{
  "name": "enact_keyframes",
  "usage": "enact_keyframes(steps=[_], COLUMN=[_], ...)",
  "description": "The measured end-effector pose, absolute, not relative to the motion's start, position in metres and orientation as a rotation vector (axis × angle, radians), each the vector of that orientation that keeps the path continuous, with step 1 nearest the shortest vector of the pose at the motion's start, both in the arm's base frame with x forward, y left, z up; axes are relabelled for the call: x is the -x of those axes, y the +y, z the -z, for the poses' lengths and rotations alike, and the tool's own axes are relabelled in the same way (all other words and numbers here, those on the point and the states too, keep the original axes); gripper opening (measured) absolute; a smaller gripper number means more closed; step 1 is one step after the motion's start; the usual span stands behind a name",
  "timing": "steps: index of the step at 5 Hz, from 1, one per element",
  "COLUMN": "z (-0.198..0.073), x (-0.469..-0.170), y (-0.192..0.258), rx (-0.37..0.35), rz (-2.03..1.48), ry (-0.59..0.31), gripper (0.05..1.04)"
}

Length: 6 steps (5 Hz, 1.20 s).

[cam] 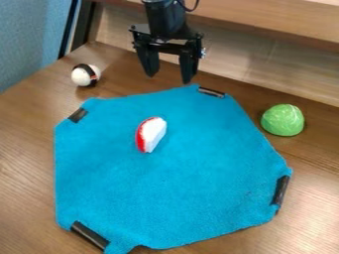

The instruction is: Fold the bottom right fabric towards the center of the table

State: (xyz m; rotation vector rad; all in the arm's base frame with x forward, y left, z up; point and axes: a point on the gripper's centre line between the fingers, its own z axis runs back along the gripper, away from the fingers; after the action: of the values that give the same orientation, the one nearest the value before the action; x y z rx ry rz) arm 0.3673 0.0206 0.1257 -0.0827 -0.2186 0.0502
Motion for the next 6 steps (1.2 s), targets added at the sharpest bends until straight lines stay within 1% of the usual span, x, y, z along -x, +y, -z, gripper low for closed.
enact_keyframes(steps=[1, 3, 4, 5, 6], z=[-0.114, -0.106, -0.097, -0.087, -0.081], x=[-0.367, -0.364, -0.358, -0.347, -0.340], y=[0.021, -0.022, -0.035, -0.059, -0.082], rx=[0.086, 0.089, 0.108, 0.128, 0.137], rz=[-0.058, 0.040, 0.054, 0.080, 0.116], ry=[-0.183, -0.156, -0.144, -0.122, -0.122], gripper=[1.001, 1.001, 1.001, 1.001, 1.001])
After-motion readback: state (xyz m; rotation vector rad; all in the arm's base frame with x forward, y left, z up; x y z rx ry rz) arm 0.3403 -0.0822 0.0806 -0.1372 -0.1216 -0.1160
